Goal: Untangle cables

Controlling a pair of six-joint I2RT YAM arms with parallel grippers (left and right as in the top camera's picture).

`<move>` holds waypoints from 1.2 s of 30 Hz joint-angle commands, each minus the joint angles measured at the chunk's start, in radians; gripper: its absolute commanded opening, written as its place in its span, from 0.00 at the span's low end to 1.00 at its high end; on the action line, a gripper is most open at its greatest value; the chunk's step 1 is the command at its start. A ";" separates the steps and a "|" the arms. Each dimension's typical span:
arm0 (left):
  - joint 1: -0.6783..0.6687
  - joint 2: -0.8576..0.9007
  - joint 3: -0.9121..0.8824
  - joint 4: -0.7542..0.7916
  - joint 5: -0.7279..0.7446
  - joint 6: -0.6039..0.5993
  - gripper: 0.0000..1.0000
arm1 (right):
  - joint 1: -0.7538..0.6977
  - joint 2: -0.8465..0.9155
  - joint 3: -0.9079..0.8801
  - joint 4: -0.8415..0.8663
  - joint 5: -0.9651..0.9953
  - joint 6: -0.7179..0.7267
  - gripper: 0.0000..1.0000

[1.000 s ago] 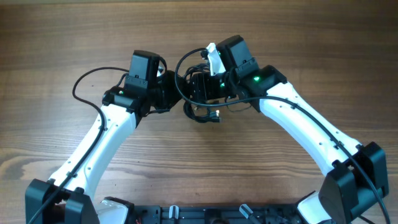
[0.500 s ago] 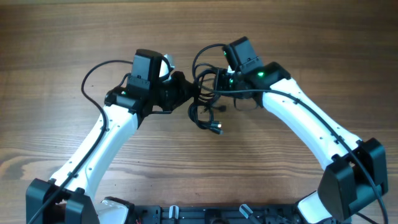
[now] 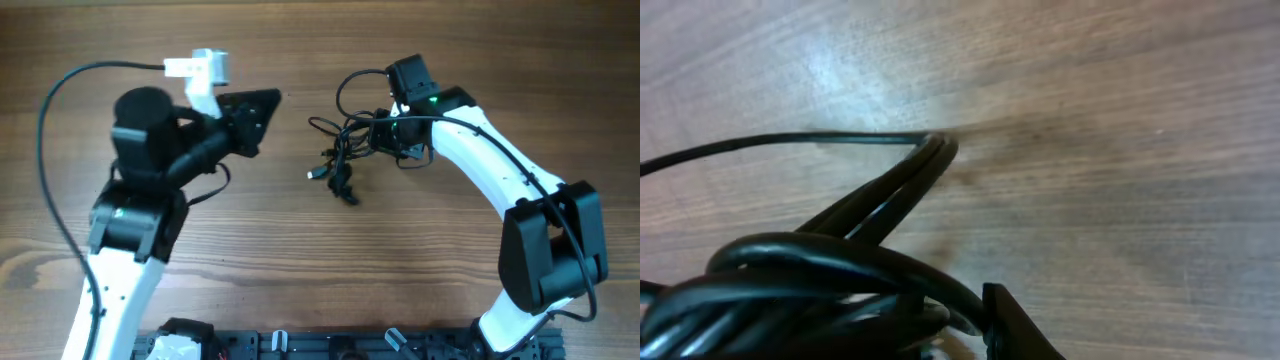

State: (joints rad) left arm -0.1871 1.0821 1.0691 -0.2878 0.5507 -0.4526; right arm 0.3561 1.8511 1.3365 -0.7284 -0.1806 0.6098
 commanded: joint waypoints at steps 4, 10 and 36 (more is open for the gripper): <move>-0.008 0.040 0.005 -0.117 0.000 0.055 0.04 | -0.003 -0.001 0.010 0.024 -0.046 -0.033 0.22; -0.173 0.272 0.005 -0.073 -0.002 0.190 0.04 | -0.003 -0.001 0.010 0.025 -0.077 -0.036 0.21; -0.294 0.700 0.005 0.172 -0.185 0.340 0.21 | -0.002 -0.001 0.010 0.004 -0.083 -0.060 0.22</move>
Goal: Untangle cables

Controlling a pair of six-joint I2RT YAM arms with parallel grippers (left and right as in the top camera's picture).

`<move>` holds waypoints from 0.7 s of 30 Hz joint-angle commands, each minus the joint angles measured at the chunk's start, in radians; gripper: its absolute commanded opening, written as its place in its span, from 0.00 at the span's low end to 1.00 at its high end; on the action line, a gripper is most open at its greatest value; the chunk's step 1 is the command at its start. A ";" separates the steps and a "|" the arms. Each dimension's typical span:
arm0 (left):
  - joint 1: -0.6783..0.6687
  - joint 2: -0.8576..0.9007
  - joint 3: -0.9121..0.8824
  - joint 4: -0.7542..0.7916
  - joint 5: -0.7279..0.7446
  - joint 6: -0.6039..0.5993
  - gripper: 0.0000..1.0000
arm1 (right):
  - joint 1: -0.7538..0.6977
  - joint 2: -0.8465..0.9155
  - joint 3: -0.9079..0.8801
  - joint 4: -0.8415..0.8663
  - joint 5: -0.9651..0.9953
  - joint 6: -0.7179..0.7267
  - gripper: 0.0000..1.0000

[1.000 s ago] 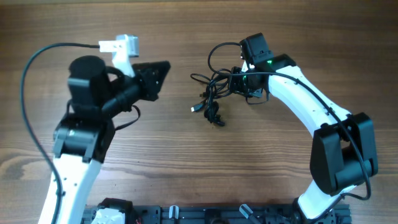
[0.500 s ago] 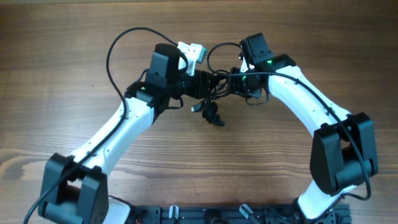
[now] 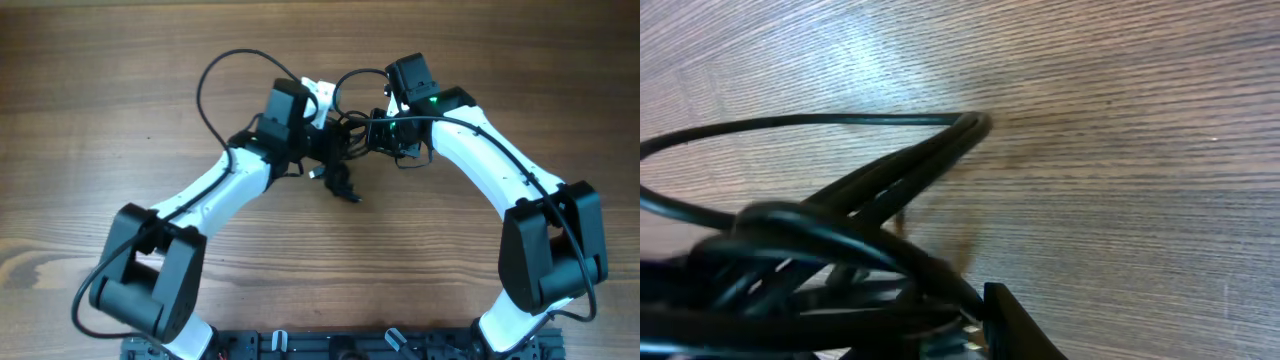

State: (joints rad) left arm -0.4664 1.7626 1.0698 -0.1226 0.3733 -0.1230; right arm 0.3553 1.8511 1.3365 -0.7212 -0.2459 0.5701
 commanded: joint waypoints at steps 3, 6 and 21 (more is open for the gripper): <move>-0.014 0.020 0.004 0.000 -0.008 0.007 0.18 | -0.002 0.000 0.010 -0.003 -0.018 -0.020 0.22; -0.014 0.020 0.004 -0.003 -0.008 0.007 0.09 | -0.002 0.000 0.010 -0.004 -0.018 -0.020 0.22; 0.064 -0.467 0.004 -0.220 0.199 -0.076 0.04 | -0.042 0.093 0.010 0.046 -0.086 0.005 0.20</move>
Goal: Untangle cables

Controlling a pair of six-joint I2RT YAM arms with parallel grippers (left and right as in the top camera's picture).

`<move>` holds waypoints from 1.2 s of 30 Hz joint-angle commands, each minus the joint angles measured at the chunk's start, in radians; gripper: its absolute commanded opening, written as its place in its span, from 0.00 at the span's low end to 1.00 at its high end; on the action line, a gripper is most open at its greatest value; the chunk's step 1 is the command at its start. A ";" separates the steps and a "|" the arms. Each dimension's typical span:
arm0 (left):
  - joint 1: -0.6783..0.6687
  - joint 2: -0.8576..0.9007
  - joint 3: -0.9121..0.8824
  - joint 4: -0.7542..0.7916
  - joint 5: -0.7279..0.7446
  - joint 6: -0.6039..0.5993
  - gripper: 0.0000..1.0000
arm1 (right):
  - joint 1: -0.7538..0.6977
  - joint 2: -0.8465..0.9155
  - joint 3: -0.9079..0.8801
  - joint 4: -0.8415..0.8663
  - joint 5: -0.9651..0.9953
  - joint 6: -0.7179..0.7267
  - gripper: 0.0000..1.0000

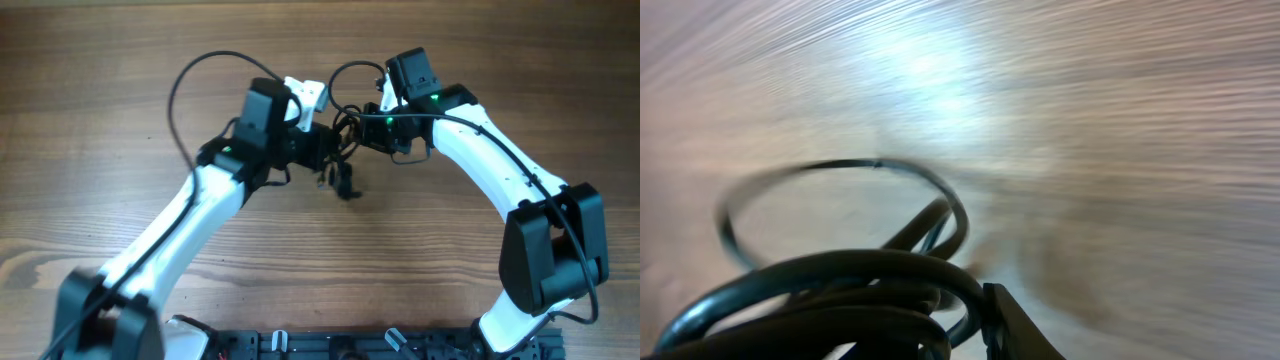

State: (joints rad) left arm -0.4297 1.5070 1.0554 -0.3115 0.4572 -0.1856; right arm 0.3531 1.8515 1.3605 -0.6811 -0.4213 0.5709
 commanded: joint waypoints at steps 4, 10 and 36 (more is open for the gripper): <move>0.041 -0.333 0.018 -0.078 0.111 -0.013 0.04 | -0.040 0.130 -0.014 0.036 0.030 0.007 0.20; 0.151 -0.401 0.018 -0.097 0.159 -0.013 0.04 | -0.042 0.138 -0.014 0.039 0.019 0.001 0.20; 0.373 -0.224 0.018 -0.452 -0.043 -0.060 0.06 | -0.106 0.135 -0.011 -0.102 0.005 -0.266 0.26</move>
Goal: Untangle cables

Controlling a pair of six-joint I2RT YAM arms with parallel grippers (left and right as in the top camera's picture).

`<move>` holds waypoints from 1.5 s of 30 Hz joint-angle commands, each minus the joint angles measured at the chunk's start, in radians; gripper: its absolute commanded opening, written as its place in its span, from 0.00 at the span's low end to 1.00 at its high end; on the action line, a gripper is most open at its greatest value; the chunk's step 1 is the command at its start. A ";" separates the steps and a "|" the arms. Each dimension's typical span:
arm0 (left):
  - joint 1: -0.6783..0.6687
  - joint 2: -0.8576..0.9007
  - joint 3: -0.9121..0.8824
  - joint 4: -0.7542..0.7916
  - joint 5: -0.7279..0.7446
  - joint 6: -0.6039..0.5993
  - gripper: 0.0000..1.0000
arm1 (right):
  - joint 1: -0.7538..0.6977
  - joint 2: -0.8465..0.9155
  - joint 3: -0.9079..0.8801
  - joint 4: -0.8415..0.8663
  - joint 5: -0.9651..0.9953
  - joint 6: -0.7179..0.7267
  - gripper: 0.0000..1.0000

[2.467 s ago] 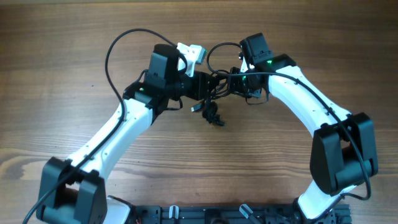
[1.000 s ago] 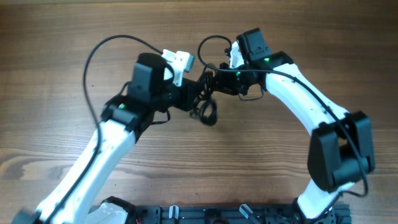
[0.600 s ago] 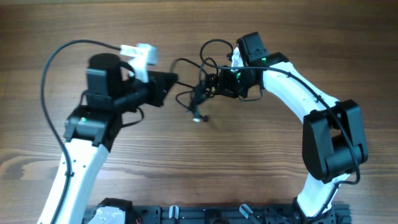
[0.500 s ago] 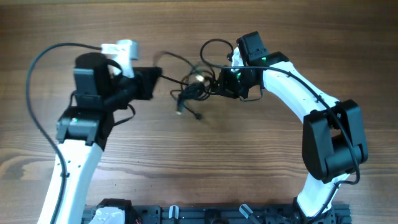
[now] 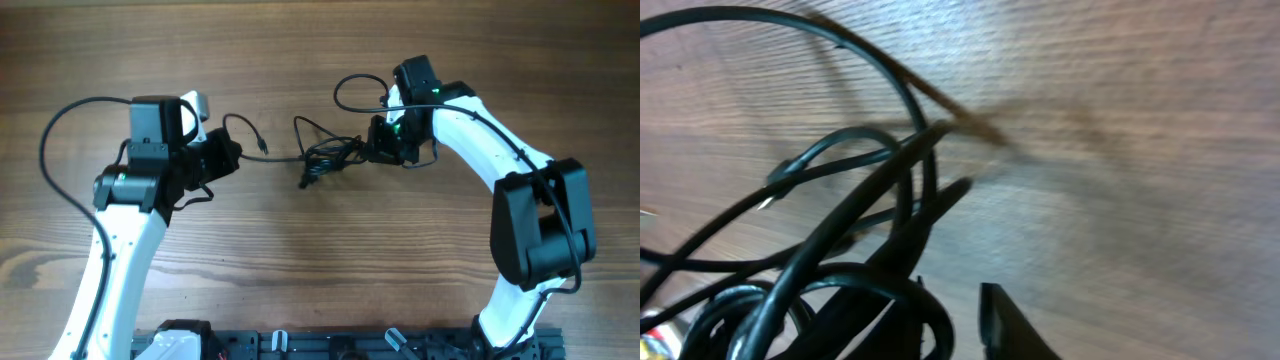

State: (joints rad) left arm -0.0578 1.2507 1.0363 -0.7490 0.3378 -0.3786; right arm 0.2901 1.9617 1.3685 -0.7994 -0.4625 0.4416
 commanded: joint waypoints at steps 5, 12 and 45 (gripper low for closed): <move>-0.071 0.028 0.038 0.008 0.127 0.276 0.41 | -0.043 -0.048 -0.005 0.040 -0.142 -0.261 0.47; -0.093 -0.007 0.038 0.063 0.294 0.323 0.54 | -0.042 -0.248 -0.005 0.012 -0.145 -0.255 0.57; -0.436 0.420 0.037 0.263 0.200 0.283 0.04 | -0.072 -0.261 -0.006 -0.022 -0.031 -0.121 0.63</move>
State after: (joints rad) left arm -0.4911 1.6627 1.0615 -0.4919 0.5438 -0.0620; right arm 0.2188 1.6966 1.3579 -0.8165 -0.5037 0.3172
